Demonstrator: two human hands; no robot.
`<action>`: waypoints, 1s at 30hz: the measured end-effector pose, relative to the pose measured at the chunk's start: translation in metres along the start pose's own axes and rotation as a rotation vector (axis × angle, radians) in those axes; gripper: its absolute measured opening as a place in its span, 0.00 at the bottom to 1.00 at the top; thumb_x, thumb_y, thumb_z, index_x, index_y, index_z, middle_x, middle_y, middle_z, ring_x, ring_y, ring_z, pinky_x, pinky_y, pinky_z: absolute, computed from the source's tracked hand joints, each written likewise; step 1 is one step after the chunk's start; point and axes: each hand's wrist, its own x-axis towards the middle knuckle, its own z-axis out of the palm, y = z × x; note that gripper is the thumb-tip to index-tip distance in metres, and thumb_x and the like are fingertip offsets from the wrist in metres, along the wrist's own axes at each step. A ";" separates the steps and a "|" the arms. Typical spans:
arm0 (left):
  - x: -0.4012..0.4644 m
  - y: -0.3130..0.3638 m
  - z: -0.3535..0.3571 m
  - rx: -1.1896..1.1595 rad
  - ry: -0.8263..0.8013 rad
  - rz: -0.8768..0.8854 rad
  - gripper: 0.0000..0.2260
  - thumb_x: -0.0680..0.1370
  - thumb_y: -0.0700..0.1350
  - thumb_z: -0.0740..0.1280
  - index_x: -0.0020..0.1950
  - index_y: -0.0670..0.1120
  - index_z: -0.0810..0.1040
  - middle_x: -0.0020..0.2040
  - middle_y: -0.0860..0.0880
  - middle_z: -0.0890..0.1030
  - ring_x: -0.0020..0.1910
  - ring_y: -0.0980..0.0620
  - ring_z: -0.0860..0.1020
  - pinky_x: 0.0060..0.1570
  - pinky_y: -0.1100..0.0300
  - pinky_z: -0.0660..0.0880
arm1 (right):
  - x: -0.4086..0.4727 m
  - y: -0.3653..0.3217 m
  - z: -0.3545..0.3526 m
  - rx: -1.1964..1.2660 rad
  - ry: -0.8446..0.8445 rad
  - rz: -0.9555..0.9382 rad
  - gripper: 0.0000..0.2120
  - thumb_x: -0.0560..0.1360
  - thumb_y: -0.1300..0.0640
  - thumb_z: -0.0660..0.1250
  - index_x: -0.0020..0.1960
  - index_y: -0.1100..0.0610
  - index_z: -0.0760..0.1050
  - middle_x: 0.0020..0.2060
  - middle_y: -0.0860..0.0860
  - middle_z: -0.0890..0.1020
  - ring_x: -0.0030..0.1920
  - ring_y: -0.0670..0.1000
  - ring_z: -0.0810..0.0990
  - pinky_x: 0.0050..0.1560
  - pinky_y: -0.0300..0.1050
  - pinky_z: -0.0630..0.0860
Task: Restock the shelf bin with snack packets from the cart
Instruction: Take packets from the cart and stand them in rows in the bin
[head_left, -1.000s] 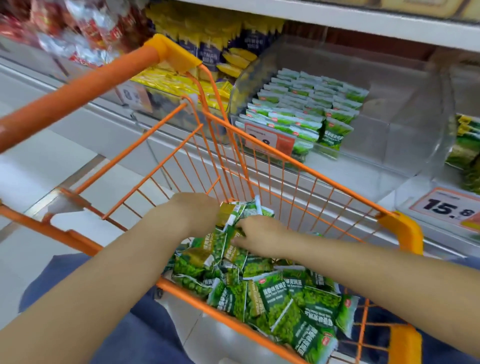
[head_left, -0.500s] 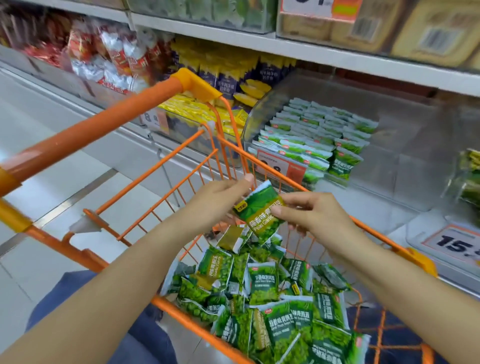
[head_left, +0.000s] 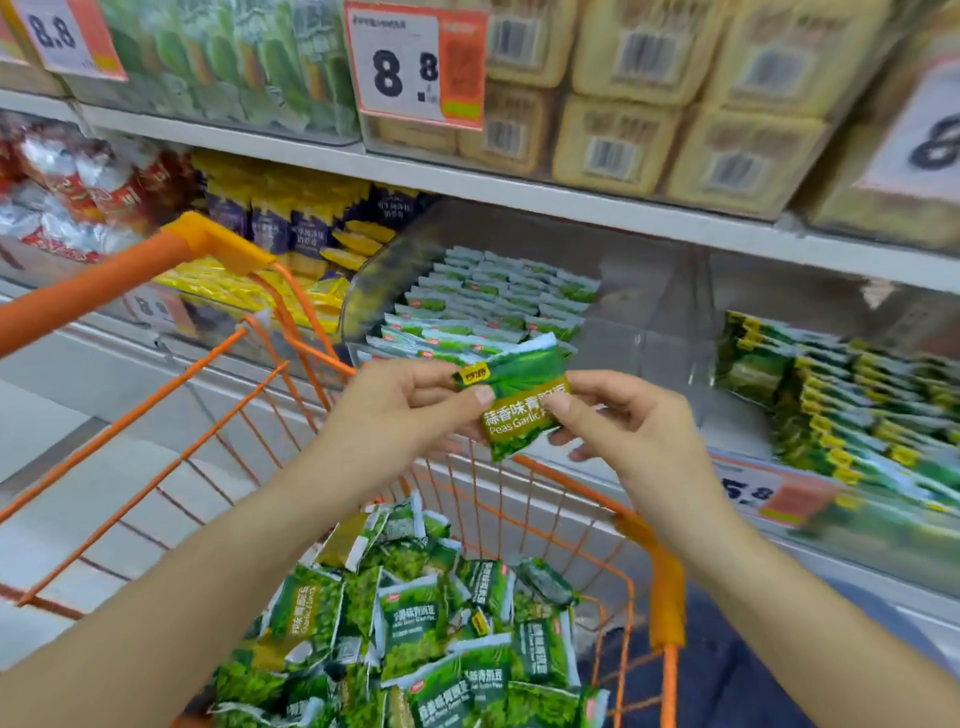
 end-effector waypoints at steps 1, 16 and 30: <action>0.006 0.002 0.010 -0.002 0.002 0.022 0.03 0.76 0.42 0.68 0.45 0.50 0.80 0.36 0.48 0.85 0.39 0.55 0.83 0.42 0.60 0.81 | 0.001 -0.003 -0.011 -0.056 0.014 -0.044 0.12 0.69 0.51 0.69 0.50 0.55 0.80 0.39 0.50 0.84 0.38 0.45 0.81 0.35 0.37 0.77; 0.094 -0.025 0.125 0.820 0.016 0.230 0.30 0.80 0.63 0.46 0.74 0.45 0.64 0.70 0.45 0.70 0.66 0.46 0.70 0.59 0.53 0.68 | 0.043 0.014 -0.202 -0.316 0.429 -0.017 0.11 0.68 0.59 0.76 0.47 0.62 0.79 0.32 0.53 0.78 0.31 0.40 0.76 0.33 0.33 0.71; 0.098 -0.033 0.136 1.134 -0.036 0.144 0.30 0.80 0.62 0.43 0.76 0.48 0.59 0.71 0.48 0.68 0.60 0.47 0.75 0.46 0.55 0.73 | 0.135 0.080 -0.213 -1.465 0.196 0.219 0.18 0.78 0.55 0.63 0.68 0.52 0.72 0.60 0.58 0.79 0.59 0.59 0.77 0.49 0.48 0.75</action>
